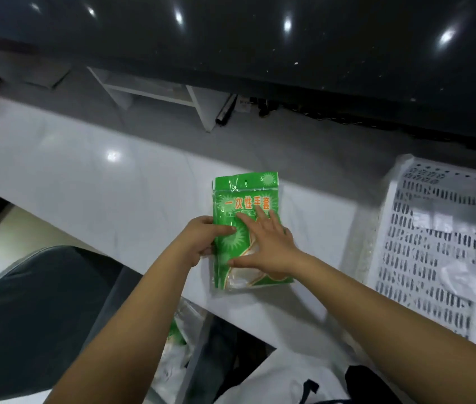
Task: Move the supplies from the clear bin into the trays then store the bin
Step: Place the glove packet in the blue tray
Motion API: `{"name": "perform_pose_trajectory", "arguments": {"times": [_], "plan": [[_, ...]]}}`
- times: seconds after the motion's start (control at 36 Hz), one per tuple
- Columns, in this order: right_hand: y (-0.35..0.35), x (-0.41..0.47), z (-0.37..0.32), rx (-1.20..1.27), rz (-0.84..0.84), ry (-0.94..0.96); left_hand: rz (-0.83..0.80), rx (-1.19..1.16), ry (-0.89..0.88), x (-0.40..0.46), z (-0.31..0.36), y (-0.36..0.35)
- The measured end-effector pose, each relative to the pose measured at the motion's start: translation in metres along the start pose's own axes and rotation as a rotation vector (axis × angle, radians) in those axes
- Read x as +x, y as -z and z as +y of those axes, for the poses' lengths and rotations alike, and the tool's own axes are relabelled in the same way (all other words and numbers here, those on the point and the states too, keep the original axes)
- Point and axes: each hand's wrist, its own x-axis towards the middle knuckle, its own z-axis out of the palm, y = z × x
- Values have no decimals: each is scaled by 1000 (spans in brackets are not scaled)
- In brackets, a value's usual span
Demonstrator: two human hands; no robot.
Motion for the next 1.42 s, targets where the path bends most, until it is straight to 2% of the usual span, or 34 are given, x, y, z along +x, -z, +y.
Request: {"name": "perform_pose_trajectory", "arguments": {"times": [0.08, 0.14, 0.39, 0.53, 0.58, 0.67, 0.78, 0.94, 1.0, 1.11, 1.22, 1.36, 1.42], "plan": [[15, -7, 5, 197, 76, -6, -24, -82, -3, -5, -2, -3], [19, -12, 7, 252, 53, 0, -57, -113, -13, -10, -4, -5], [23, -33, -6, 352, 28, 101, -78, -223, -119, -49, -14, -12], [16, -57, -16, 262, 37, 137, -84, -252, -193, -70, -27, -11], [14, -72, -25, 219, 91, 141, -88, -296, -236, -80, -36, -11], [11, -107, -38, 231, 262, 125, -85, -426, -302, -99, -55, -11], [5, -177, -50, 461, 461, 30, -104, -656, -383, -125, -88, -9], [-1, -274, -43, 1291, 709, -172, -259, -898, -387, -163, -118, -35], [-2, -303, -34, 1444, 716, -260, -319, -919, -388, -176, -120, -50], [-11, -348, -26, 1560, 592, -373, -433, -910, -380, -207, -117, -83], [-16, -375, -18, 1555, 505, -312, -570, -870, -359, -234, -112, -117], [-8, -399, 3, 1622, 705, -332, -679, -731, -417, -260, -106, -157], [-1, -408, 18, 1678, 721, -325, -725, -663, -480, -266, -102, -171]]}}
